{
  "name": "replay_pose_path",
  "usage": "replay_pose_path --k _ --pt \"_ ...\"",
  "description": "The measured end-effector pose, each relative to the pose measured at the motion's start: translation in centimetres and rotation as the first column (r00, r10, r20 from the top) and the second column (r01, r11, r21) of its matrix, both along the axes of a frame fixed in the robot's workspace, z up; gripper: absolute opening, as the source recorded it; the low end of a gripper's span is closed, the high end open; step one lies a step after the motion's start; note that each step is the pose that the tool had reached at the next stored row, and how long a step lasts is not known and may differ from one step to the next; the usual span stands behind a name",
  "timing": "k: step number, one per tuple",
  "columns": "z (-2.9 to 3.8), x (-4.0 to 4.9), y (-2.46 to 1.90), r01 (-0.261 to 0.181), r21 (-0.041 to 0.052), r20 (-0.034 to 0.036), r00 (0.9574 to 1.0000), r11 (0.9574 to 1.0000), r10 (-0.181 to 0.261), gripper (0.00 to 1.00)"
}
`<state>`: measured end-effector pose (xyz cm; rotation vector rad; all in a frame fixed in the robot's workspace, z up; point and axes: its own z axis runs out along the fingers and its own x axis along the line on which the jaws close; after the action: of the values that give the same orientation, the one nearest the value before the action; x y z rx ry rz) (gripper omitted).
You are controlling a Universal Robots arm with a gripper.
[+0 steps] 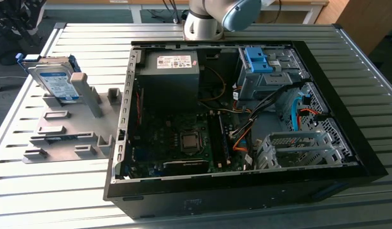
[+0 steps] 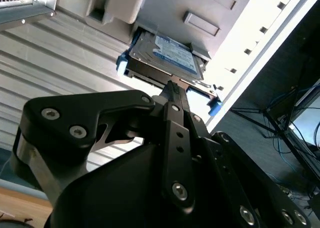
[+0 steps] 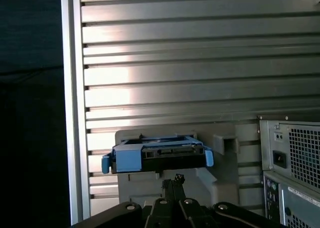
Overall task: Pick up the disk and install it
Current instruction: 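Reach for the disk, then pick up the disk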
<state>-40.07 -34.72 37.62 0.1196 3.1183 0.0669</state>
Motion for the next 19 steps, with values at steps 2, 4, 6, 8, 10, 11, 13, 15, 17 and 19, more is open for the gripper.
replay_pose_path --k 2,4,6,8,10,11,13,15,17,19 --pt "-0.06 -0.41 0.26 0.0 -0.0004 -0.001 1.0 1.0 0.0 0.11" --pt "-0.16 -0.86 0.4 0.0 -0.0008 -0.0022 1.0 1.0 0.0 0.11" --pt "-0.28 -1.56 0.52 0.0 -0.0008 -0.0033 1.0 1.0 0.0 0.11" --pt "-0.38 -2.26 0.56 0.0 -0.0008 -0.0043 1.0 1.0 0.0 0.11" --pt "-0.39 -2.65 0.56 0.0 -0.0009 -0.005 1.0 1.0 0.0 0.11" --pt "-0.4 -2.69 0.56 0.0 -0.0009 -0.0048 1.0 1.0 0.0 0.11" --pt "-0.4 -2.69 0.56 0.0 -0.0009 -0.0049 1.0 1.0 0.0 0.11" --pt "-0.4 -2.72 0.56 0.0 -0.0008 -0.0048 1.0 1.0 0.0 0.11" --pt "-0.4 -2.74 0.56 0.0 -0.0008 -0.0048 1.0 1.0 0.0 0.11" --pt "-0.4 -2.74 0.57 0.0 -0.0008 -0.0048 1.0 1.0 0.0 0.11"
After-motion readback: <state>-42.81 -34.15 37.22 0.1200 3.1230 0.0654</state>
